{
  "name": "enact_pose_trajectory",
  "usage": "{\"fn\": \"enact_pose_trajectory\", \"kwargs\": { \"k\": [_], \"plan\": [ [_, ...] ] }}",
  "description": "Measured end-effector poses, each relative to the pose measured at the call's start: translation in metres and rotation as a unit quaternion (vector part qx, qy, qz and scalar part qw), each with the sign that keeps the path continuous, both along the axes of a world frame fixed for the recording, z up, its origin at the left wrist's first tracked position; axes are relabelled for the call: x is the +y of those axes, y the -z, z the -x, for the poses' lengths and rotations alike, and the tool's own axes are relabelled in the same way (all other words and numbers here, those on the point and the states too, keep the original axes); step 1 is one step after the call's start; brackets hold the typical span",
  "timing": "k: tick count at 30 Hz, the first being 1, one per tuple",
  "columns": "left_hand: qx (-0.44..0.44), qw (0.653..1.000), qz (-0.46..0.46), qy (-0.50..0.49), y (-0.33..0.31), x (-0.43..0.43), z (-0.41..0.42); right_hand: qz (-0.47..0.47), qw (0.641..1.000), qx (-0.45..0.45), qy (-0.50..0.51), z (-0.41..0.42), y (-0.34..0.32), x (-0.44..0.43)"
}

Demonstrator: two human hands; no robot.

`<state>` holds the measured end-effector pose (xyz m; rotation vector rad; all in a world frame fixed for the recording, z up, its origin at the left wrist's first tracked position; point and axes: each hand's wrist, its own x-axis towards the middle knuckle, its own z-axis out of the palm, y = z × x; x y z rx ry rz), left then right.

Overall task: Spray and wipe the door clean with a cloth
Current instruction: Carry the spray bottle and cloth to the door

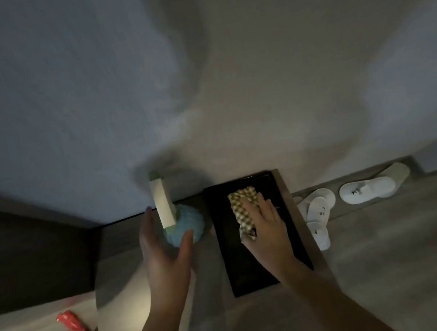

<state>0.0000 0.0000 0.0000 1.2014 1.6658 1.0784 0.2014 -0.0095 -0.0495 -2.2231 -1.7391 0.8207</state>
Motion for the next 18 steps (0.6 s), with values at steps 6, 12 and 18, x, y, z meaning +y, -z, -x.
{"fn": "enact_pose_trajectory", "kwargs": {
  "k": [6, 12, 18],
  "plan": [
    [0.002, 0.999, -0.01, 0.039, 0.008, 0.013, -0.002, -0.044, 0.997, -0.056, -0.002, 0.0, 0.025, 0.009],
    [0.049, 0.996, -0.02, 0.069, 0.016, 0.019, 0.0, -0.1, 0.995, 0.008, 0.028, -0.005, 0.028, 0.008],
    [0.026, 0.994, -0.028, 0.105, -0.008, 0.01, 0.0, -0.149, 0.95, 0.223, 0.157, -0.008, -0.019, -0.009]
  ]
}}
